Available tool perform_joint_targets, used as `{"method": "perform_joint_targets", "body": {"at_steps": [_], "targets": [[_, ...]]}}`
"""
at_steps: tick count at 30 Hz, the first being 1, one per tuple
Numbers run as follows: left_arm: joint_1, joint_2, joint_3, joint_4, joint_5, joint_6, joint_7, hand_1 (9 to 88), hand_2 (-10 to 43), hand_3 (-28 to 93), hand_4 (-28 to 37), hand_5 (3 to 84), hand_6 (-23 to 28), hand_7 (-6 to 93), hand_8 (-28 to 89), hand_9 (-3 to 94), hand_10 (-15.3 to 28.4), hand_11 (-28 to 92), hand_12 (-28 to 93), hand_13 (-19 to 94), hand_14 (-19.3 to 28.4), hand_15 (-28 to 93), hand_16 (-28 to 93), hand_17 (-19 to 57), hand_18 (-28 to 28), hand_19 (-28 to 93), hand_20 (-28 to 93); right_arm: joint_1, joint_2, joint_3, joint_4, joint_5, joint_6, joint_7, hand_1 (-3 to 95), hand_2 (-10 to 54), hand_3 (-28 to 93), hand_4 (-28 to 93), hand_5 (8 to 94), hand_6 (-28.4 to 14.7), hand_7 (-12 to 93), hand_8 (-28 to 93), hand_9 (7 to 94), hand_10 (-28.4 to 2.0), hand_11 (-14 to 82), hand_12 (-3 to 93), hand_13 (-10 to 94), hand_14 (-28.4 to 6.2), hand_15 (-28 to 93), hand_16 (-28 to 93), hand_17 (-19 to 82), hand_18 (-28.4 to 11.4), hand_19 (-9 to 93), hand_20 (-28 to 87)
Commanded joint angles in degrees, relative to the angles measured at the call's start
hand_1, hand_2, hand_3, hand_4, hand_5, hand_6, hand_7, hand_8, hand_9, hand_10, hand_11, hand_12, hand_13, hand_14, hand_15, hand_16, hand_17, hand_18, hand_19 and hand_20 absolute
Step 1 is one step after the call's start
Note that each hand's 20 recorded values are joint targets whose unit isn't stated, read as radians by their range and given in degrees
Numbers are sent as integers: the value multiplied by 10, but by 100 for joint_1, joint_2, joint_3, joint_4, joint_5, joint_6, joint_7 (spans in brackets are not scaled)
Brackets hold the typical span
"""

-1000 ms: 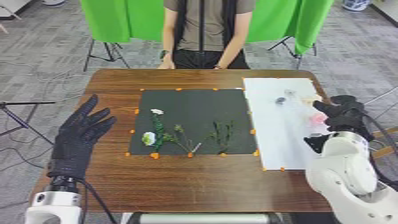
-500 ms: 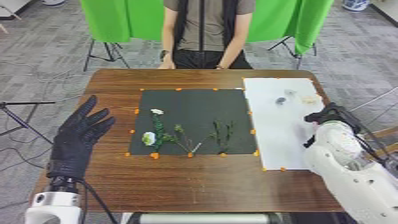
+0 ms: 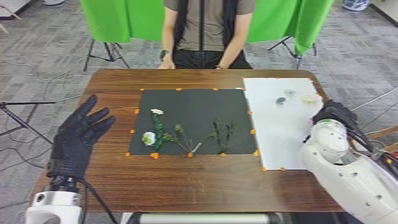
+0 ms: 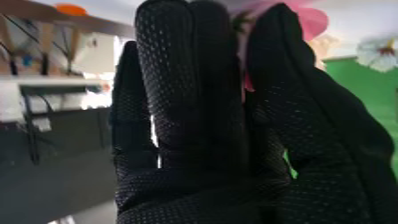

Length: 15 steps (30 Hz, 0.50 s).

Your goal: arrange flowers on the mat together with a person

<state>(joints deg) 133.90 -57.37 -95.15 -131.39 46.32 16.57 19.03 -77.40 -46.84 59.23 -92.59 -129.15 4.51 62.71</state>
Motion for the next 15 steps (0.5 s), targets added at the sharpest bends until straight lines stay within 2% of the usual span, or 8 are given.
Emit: {"method": "perform_joint_targets", "body": {"at_steps": [1, 8, 9, 10, 12, 13, 15], "targets": [[174, -98, -143, -27, -55, 88, 78, 211, 53, 783, -279, 324, 48, 80, -81, 342, 172, 180, 108, 260, 234, 352, -51, -70, 257, 535, 24, -296, -46, 23, -295, -504, 505, -136, 640, -95, 570, -282, 821, 32, 219, -37, 933, -54, 95, 319, 848, -35, 482, 188, 283, -153, 758, 115], [369, -148, -289, -77, -102, 186, 158, 211, 53, 782, -278, 324, 48, 80, -82, 343, 171, 182, 108, 260, 234, 352, -51, -70, 258, 538, 25, -97, -289, -64, -1212, -786, 824, -552, 634, -95, 590, -283, 832, 26, 213, -32, 937, -54, 112, 323, 858, -34, 477, 198, 286, -150, 765, 116], [385, -150, -302, -77, -132, 185, 185, 211, 53, 783, -278, 324, 47, 81, -82, 343, 171, 183, 108, 260, 234, 352, -51, -70, 258, 538, 25, 0, -323, -162, -1339, -728, 893, -680, 632, -95, 593, -283, 832, 25, 212, -31, 937, -54, 115, 322, 859, -34, 476, 199, 287, -150, 766, 116], [408, -149, -312, -76, -219, 163, 234, 211, 53, 783, -278, 324, 48, 81, -82, 343, 170, 183, 108, 260, 234, 352, -51, -69, 259, 539, 26, 97, -365, -272, -1451, -691, 908, -873, 632, -95, 595, -283, 833, 25, 211, -30, 937, -54, 116, 322, 859, -34, 476, 201, 287, -150, 767, 116], [441, -241, -368, -85, -308, 59, 255, 211, 53, 782, -278, 324, 48, 80, -82, 343, 170, 184, 108, 260, 235, 352, -50, -69, 259, 541, 26, 312, -541, -520, -1596, -640, 919, -1271, 630, -95, 597, -283, 834, 24, 210, -29, 937, -56, 118, 322, 858, -34, 476, 205, 284, -148, 766, 115], [441, -223, -369, -87, -340, 78, 287, 212, 53, 781, -279, 324, 48, 81, -81, 343, 170, 184, 108, 260, 235, 353, -50, -69, 259, 541, 27, 452, -625, -673, -1668, -459, 963, -1431, 630, -95, 598, -283, 834, 24, 210, -28, 937, -56, 118, 322, 857, -33, 475, 207, 282, -147, 765, 115], [418, -252, -374, -80, -281, 86, 265, 211, 54, 781, -279, 324, 48, 80, -82, 343, 170, 184, 108, 262, 236, 356, -49, -68, 259, 543, 27, 691, -852, -928, -1718, -125, 948, -1796, 628, -95, 601, -283, 834, 24, 210, -27, 937, -56, 120, 323, 855, -32, 475, 213, 279, -143, 763, 114]]}}
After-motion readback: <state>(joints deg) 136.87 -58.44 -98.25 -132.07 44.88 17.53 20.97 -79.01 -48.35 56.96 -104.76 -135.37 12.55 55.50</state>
